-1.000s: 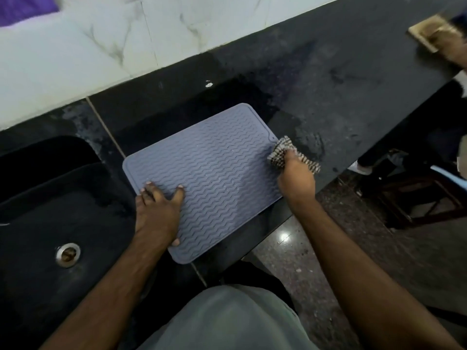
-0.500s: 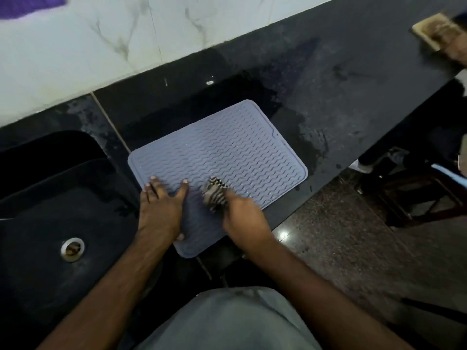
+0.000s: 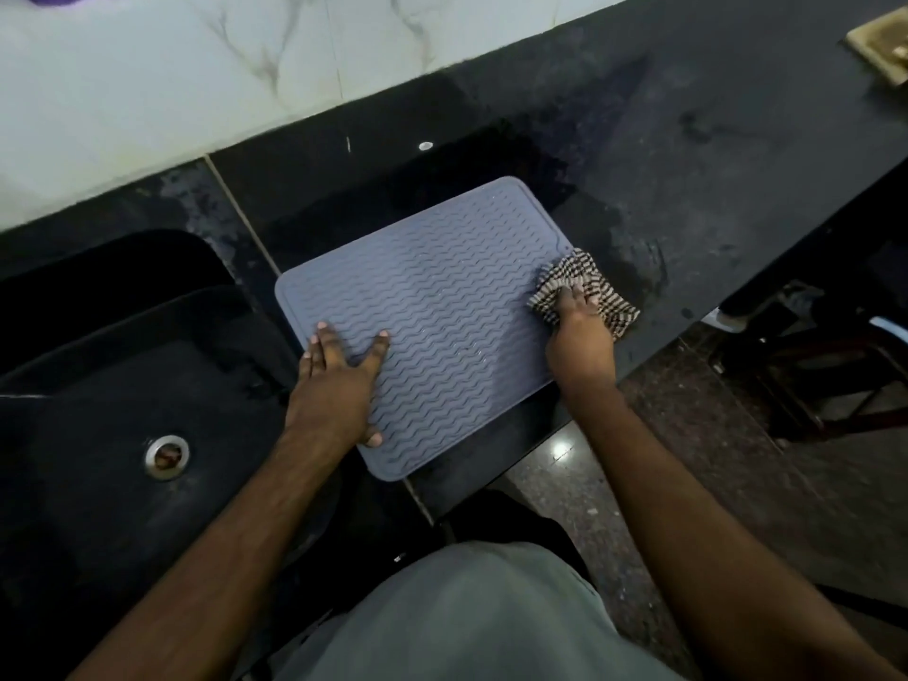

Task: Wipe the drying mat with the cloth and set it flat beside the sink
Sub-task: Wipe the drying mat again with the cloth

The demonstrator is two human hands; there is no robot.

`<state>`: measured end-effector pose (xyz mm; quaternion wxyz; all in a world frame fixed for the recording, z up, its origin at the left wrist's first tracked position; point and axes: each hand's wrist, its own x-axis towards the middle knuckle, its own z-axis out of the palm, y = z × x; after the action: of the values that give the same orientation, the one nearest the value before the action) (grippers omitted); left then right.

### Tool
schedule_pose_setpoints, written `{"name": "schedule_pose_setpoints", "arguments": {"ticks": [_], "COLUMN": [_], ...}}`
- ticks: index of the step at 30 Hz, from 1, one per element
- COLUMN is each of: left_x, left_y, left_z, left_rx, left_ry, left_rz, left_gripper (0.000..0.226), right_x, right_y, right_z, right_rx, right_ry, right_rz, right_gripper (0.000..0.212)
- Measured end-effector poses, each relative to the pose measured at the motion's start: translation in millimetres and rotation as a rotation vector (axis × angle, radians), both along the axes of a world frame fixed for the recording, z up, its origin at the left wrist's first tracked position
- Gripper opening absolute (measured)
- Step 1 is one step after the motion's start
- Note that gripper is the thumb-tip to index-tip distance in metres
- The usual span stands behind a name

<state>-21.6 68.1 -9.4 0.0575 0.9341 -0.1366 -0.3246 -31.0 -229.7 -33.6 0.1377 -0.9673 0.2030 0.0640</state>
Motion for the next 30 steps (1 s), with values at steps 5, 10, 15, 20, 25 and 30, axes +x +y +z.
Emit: {"name": "schedule_pose_setpoints", "arguments": {"ticks": [5,10,15,20,25,30], "left_x": [-0.4,3.4,-2.1,-15.4,-18.2,-20.8], "left_y": [-1.7,-4.1,17.7,40.5,33.7,11.4], "left_z": [-6.8,-9.8,-5.8,-3.6,-4.3,-17.0], "left_rx": [-0.003,0.04,0.036,0.062,-0.124,-0.239], "left_ry": [-0.032,-0.047,-0.086,-0.121,-0.192,-0.204], "left_rz": [0.003,0.004,-0.034,-0.003,0.002,-0.124], "left_gripper": [0.136,0.131,0.129,0.112,0.093,0.094], "right_x": [-32.2,-60.2,-53.7,-39.4,-44.0,-12.8], "right_y": [92.8,169.5,127.1,65.6,56.6,27.2], "right_z": [-11.3,-2.0,26.7,24.5,3.9,2.4], "right_rx": [-0.098,-0.071,-0.052,0.062,0.1,-0.01], "right_ry": [0.115,0.238,0.13,0.119,-0.005,-0.045], "right_rz": [0.101,0.344,0.359,0.17,0.061,0.002], "right_gripper": [0.052,0.052,0.053,0.056,0.062,0.054]}}
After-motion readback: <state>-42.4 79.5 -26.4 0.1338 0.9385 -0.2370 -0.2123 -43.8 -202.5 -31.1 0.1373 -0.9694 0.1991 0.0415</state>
